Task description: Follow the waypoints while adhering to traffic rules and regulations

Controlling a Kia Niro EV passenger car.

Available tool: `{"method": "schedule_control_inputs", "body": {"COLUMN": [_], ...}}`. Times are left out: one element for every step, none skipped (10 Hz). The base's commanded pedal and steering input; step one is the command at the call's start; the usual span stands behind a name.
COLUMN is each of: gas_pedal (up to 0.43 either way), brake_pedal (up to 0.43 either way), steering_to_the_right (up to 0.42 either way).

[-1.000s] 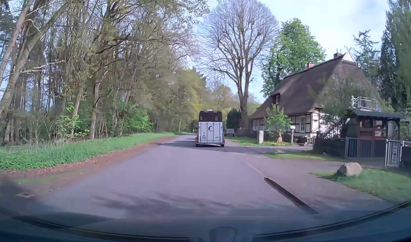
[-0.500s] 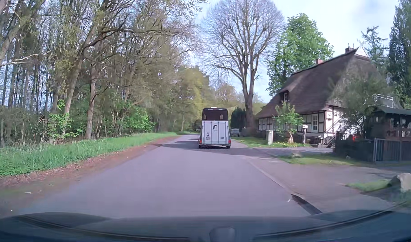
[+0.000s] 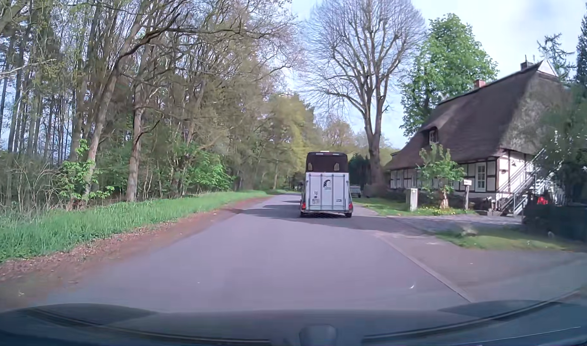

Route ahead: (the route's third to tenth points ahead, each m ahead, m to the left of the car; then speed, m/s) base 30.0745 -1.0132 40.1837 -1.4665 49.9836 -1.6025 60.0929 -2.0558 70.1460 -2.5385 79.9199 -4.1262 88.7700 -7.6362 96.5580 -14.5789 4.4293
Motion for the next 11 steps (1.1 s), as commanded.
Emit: {"method": "schedule_control_inputs", "body": {"gas_pedal": [0.059,0.059,0.059,0.047,0.047,0.047,0.047,0.047,0.047,0.047,0.047], "brake_pedal": [0.000,0.000,0.000,0.000,0.000,0.000,0.000,0.000,0.000,0.000,0.000], "steering_to_the_right": [-0.097,-0.098,-0.097,-0.097,-0.097,-0.094,-0.089,-0.075,-0.061,-0.053,-0.041]}}
